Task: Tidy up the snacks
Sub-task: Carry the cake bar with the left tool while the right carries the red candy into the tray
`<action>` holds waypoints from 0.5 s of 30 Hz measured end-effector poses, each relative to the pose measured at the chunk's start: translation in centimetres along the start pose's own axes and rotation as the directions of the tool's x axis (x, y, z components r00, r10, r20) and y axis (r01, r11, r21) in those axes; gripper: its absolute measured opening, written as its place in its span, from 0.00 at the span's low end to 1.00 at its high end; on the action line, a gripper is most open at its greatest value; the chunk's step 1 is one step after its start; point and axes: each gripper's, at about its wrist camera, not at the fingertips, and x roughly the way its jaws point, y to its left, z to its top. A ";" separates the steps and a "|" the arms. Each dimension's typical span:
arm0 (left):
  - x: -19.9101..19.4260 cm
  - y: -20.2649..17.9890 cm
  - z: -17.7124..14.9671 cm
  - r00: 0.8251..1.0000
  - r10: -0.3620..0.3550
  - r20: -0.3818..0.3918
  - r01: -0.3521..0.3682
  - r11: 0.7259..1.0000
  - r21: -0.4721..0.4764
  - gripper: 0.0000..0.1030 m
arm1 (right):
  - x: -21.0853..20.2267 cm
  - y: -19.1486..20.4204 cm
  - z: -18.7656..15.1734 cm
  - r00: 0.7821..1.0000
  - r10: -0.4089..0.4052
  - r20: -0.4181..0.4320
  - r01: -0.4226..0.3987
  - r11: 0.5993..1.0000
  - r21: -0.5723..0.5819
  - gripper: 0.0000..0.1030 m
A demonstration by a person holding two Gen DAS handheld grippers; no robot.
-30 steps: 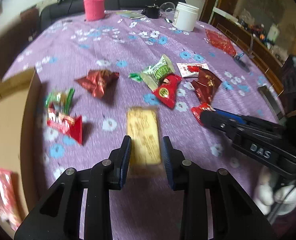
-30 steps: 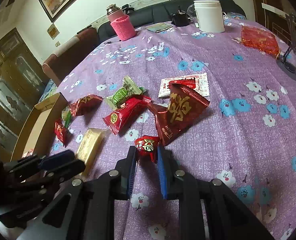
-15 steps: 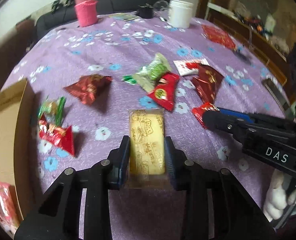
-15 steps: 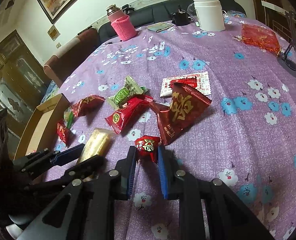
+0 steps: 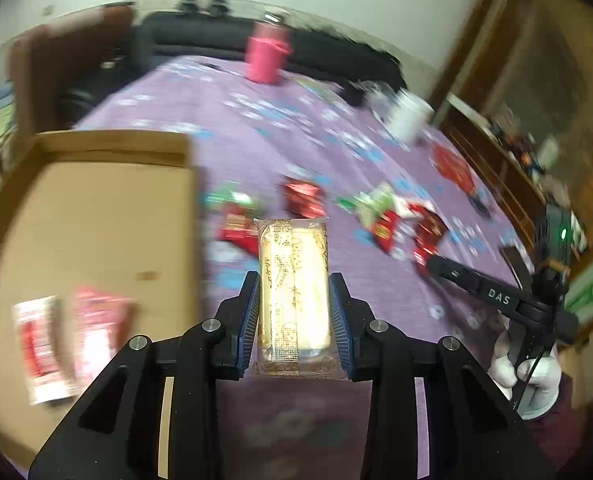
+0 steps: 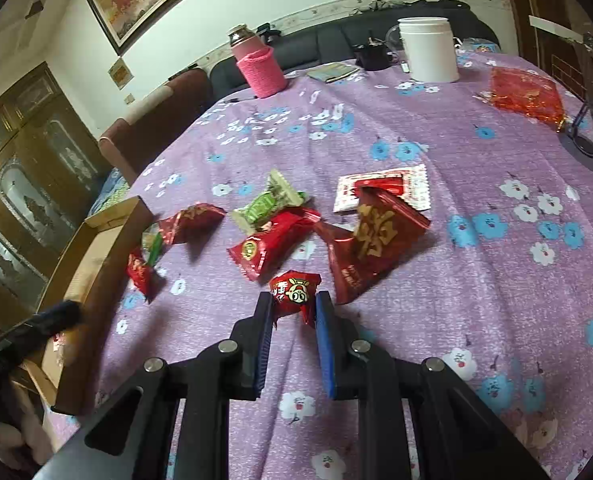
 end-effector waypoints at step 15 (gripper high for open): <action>-4.2 14.6 0.8 0.988 0.156 -0.017 -0.157 0.970 -0.188 0.33 | -0.2 10.2 -0.1 0.980 0.186 -0.076 -0.193 0.976 -0.098 0.23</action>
